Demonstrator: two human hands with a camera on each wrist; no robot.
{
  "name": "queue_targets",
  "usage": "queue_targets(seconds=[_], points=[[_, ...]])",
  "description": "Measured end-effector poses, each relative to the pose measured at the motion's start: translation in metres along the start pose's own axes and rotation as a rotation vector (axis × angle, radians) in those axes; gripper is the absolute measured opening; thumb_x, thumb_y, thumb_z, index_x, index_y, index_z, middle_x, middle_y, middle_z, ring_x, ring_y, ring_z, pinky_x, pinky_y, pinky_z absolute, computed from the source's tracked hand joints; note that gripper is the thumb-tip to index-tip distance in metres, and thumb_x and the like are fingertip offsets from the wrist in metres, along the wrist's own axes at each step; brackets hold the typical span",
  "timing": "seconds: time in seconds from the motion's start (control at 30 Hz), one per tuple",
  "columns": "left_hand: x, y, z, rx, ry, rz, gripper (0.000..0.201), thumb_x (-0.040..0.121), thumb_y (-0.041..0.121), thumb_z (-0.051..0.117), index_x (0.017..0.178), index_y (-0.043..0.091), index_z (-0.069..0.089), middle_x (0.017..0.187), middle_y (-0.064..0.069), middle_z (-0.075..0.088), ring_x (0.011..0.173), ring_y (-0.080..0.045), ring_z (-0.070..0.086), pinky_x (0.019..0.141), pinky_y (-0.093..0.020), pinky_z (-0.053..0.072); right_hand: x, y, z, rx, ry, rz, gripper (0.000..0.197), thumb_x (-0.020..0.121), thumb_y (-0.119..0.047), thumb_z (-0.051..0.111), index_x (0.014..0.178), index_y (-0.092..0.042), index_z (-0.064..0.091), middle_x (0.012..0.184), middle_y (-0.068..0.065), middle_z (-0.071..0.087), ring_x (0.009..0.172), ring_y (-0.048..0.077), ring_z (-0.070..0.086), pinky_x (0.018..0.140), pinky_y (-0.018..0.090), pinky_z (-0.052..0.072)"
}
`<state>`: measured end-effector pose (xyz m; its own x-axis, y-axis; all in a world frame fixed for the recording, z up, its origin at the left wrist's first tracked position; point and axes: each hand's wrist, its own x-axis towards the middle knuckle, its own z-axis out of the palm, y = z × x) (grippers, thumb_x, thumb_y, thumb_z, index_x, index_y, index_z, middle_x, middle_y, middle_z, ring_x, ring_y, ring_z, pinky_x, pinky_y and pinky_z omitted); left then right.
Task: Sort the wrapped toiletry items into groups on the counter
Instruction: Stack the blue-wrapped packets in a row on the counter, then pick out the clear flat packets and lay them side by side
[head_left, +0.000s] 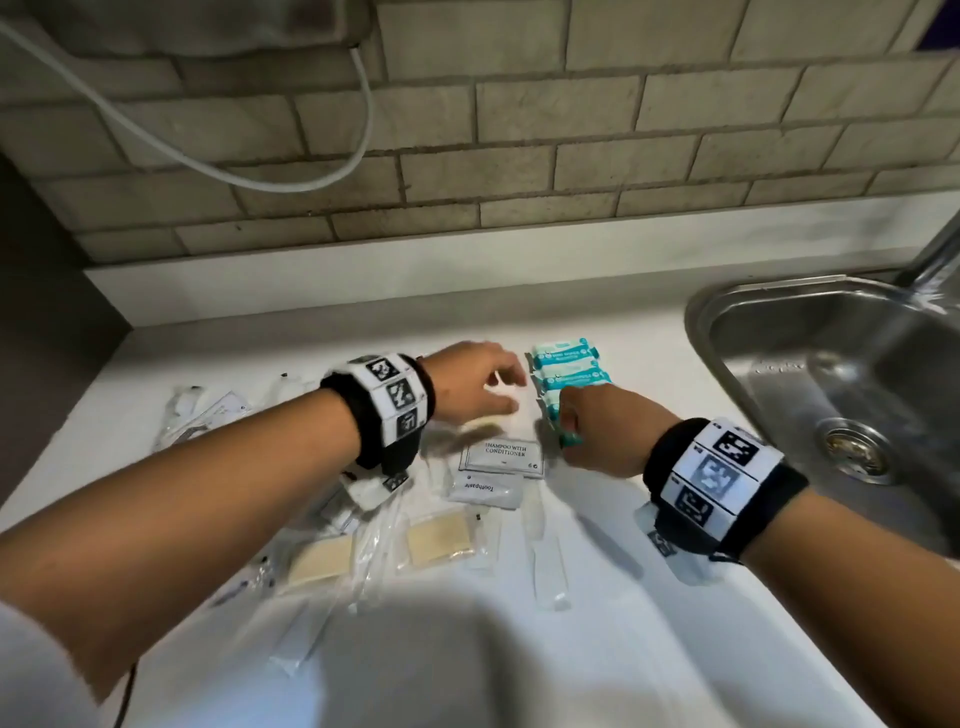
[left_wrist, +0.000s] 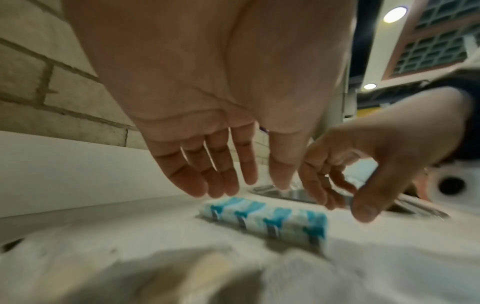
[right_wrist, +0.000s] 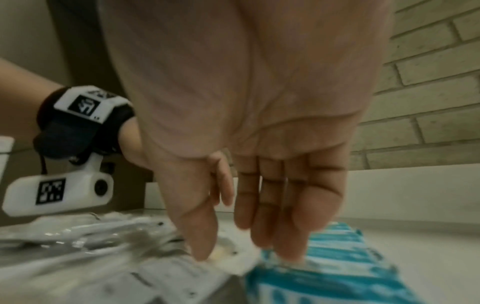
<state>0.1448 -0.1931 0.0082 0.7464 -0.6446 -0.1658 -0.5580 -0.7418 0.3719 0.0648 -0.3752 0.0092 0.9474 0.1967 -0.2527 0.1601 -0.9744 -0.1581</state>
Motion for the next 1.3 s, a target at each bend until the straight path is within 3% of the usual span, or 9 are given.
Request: queue_targets(seconds=[0.1,0.2,0.4,0.57,0.77,0.9,1.0,1.1,1.3], points=[[-0.038,0.001,0.021,0.089,-0.146,-0.041,0.06,0.081,0.053,0.067,0.132,0.026,0.052,0.123,0.007,0.054,0.109,-0.013,0.053,0.096,-0.035,0.047,-0.02,-0.023,0.014,0.027,-0.165,0.052,0.031,0.08,-0.051,0.063,0.077,-0.021,0.058,0.082,-0.001,0.063,0.076,0.017,0.059,0.066,0.027,0.048],[-0.053,0.0,0.039,0.218,-0.151,-0.033,0.076,0.072,0.063,0.068,0.137,0.027,0.047,0.115,0.007,0.053,0.103,-0.015,0.052,0.092,-0.036,0.049,-0.035,-0.039,0.029,0.048,-0.233,0.126,0.048,0.077,-0.059,0.065,0.094,-0.014,0.067,0.093,0.002,0.067,0.087,0.019,0.063,0.076,0.029,0.053],[-0.059,0.006,0.044,0.307,-0.145,-0.039,0.037,0.09,0.04,0.059,0.118,0.016,0.063,0.104,-0.004,0.056,0.093,-0.025,0.058,0.084,-0.038,0.05,-0.044,-0.051,0.038,0.136,-0.159,0.245,0.032,0.082,-0.026,0.07,0.106,-0.006,0.061,0.105,0.009,0.065,0.1,0.023,0.064,0.073,0.024,0.049],[-0.07,0.007,0.037,0.327,-0.03,-0.135,0.027,0.094,0.027,0.046,0.09,0.005,0.061,0.083,-0.011,0.062,0.071,-0.027,0.055,0.062,-0.031,0.042,-0.045,-0.058,0.042,0.231,-0.178,0.321,0.041,0.082,-0.021,0.068,0.116,-0.002,0.057,0.114,0.011,0.063,0.108,0.026,0.062,0.095,0.035,0.053],[-0.096,-0.009,0.008,0.151,0.211,-0.267,0.021,0.092,0.022,0.05,0.076,0.009,0.053,0.068,-0.004,0.05,0.062,-0.023,0.048,0.055,-0.028,0.032,-0.035,-0.067,0.044,0.338,-0.132,0.316,0.026,0.088,-0.017,0.058,0.108,-0.001,0.059,0.096,0.009,0.06,0.087,0.025,0.06,0.073,0.029,0.049],[-0.118,-0.025,-0.012,0.06,0.332,-0.316,0.021,0.09,0.02,0.055,0.07,0.011,0.053,0.058,0.0,0.047,0.06,-0.023,0.046,0.05,-0.029,0.028,-0.018,-0.083,0.039,0.288,-0.183,0.272,0.041,0.078,-0.02,0.07,0.115,-0.009,0.054,0.101,0.01,0.067,0.094,0.03,0.068,0.084,0.038,0.057],[-0.133,-0.032,-0.02,0.07,0.342,-0.35,0.019,0.09,0.02,0.055,0.072,0.013,0.056,0.06,-0.003,0.051,0.061,-0.024,0.047,0.057,-0.028,0.03,0.008,-0.084,0.051,0.059,-0.191,0.236,0.022,0.078,-0.03,0.069,0.095,-0.02,0.06,0.105,0.004,0.062,0.094,0.028,0.065,0.084,0.049,0.056],[-0.144,-0.037,-0.02,0.123,0.323,-0.381,0.022,0.09,0.021,0.054,0.08,0.004,0.063,0.07,-0.012,0.058,0.066,-0.029,0.051,0.059,-0.029,0.033,-0.001,-0.099,0.043,0.082,-0.13,0.222,0.048,0.083,-0.026,0.062,0.127,-0.009,0.053,0.122,0.017,0.056,0.107,0.036,0.06,0.085,0.048,0.053],[-0.157,-0.06,-0.005,0.286,0.148,-0.598,0.024,0.093,0.022,0.05,0.084,0.004,0.063,0.09,-0.015,0.065,0.075,-0.028,0.058,0.063,-0.029,0.042,0.0,-0.105,0.04,0.145,-0.076,0.234,0.06,0.085,-0.032,0.061,0.138,-0.01,0.046,0.137,0.014,0.044,0.123,0.037,0.048,0.08,0.045,0.051]])
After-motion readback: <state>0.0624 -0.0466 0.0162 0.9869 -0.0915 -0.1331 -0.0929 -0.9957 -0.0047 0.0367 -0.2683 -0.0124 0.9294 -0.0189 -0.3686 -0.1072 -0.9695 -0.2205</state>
